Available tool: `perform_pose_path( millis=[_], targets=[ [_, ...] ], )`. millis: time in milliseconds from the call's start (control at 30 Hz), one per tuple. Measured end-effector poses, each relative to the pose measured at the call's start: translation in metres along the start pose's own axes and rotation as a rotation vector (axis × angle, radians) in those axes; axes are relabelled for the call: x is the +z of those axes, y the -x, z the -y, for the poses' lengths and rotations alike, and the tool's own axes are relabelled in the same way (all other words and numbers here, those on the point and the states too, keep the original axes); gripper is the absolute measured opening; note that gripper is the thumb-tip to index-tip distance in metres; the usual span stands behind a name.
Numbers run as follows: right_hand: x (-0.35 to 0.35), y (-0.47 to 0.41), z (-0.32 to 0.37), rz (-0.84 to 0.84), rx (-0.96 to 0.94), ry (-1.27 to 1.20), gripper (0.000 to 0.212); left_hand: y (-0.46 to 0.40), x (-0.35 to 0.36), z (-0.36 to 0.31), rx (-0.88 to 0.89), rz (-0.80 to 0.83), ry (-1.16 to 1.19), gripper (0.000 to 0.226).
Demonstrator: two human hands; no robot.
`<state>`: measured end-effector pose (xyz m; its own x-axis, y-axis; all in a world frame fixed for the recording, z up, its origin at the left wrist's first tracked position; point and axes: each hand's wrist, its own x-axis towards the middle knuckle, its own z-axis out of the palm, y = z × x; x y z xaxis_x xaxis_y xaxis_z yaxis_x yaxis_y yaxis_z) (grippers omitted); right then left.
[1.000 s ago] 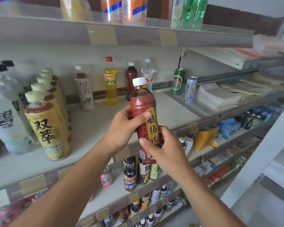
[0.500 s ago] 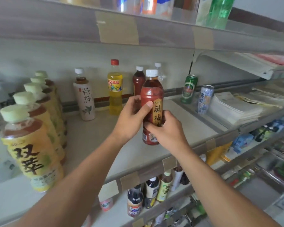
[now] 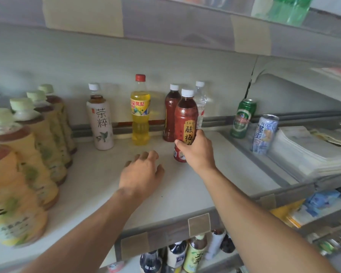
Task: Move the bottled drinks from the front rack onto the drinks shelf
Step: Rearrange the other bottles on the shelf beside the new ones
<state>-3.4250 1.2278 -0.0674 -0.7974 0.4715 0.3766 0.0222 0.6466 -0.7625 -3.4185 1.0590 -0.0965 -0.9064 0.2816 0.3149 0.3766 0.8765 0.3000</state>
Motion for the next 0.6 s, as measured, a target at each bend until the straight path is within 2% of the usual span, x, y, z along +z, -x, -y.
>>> perform_pose_path(
  millis=[300, 600],
  targets=[
    [0.028, -0.028, -0.019, 0.04, -0.018, 0.006, 0.049, -0.004, 0.003, 0.004, 0.021, -0.004, -0.016, 0.038],
    [0.044, -0.043, -0.019, 0.043, -0.074, 0.058, 0.053, -0.004, 0.001, 0.0, 0.023, -0.1, -0.008, 0.037]
  ],
)
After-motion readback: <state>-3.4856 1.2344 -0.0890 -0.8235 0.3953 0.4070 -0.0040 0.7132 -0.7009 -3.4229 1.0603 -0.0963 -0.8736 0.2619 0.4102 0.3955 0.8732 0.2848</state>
